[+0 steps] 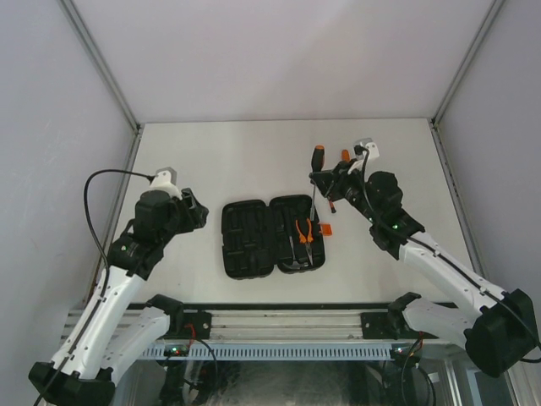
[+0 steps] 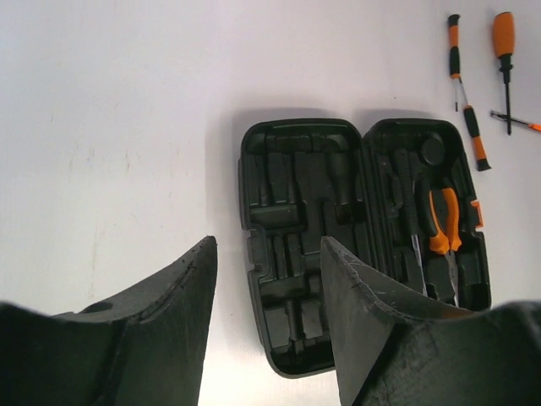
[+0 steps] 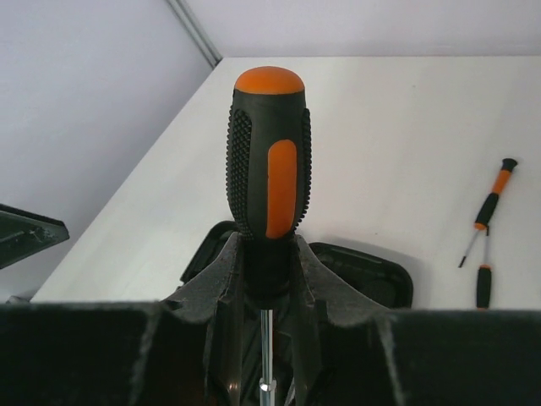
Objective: Sort the tools into containers
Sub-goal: Pick up the screwdriver from the center of the board.
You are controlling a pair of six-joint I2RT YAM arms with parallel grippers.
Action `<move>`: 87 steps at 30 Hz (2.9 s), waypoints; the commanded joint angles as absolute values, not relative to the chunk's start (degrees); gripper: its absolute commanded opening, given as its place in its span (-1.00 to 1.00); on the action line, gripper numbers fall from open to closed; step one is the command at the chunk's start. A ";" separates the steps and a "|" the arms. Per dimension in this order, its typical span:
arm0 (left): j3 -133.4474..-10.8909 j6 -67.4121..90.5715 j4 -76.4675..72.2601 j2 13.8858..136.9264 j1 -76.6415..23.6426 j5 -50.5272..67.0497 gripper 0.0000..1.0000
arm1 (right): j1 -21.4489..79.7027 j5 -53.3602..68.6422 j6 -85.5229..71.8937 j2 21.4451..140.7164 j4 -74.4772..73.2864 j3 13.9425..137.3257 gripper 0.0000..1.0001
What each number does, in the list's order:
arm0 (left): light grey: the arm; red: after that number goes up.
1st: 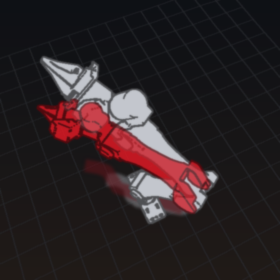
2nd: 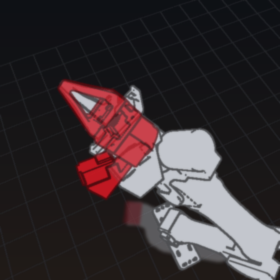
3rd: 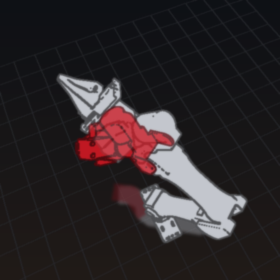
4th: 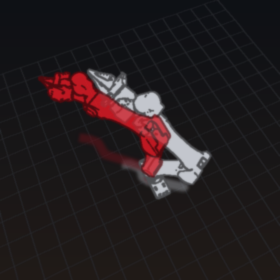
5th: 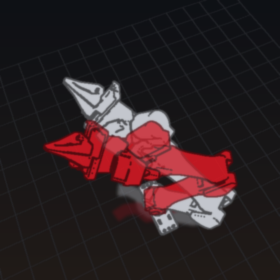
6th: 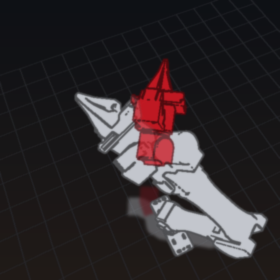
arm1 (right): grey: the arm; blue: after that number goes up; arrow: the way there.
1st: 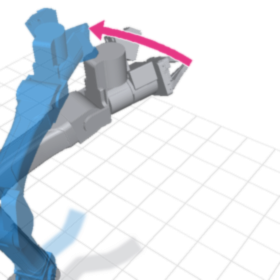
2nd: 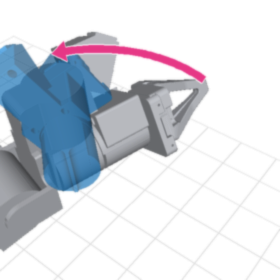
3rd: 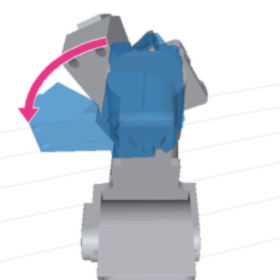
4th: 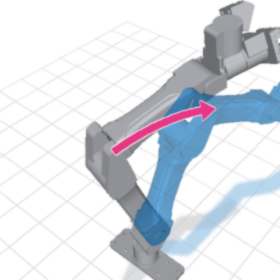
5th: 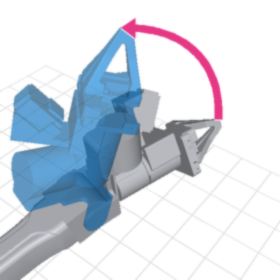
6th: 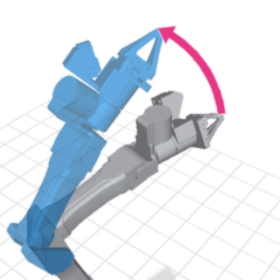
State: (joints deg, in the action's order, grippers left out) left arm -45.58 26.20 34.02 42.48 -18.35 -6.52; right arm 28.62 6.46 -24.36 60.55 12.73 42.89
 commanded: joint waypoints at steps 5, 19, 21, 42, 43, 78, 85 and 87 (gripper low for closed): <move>-45.40 25.20 28.34 39.59 -21.61 -1.63 0.15 | 30.32 4.98 -37.26 58.00 10.60 43.48 -1.00; -43.59 29.17 16.18 41.82 -49.54 -6.84 0.23 | 31.14 -3.19 -57.54 49.97 7.09 36.33 -1.00; -43.96 29.24 15.81 43.70 -52.01 -7.53 0.24 | 31.47 -3.97 -59.28 48.52 7.47 35.16 -1.00; -47.58 28.94 8.29 56.17 -59.76 -1.03 0.33 | 39.10 -4.76 -62.56 48.58 10.27 34.20 -1.00; -47.55 29.00 8.08 56.32 -59.77 -1.13 0.34 | 39.49 -4.73 -62.50 48.60 10.47 34.25 -1.00; -48.20 28.78 4.39 60.52 -59.75 4.78 -0.59 | 41.02 2.47 -57.92 48.05 11.43 34.24 -1.00; -47.43 29.26 4.74 59.94 -59.75 3.55 -0.83 | 41.04 1.41 -57.86 48.08 9.96 34.21 -1.00; -47.37 29.41 5.11 59.88 -59.72 3.33 -0.43 | 41.00 0.45 -57.91 47.80 9.14 34.24 -1.00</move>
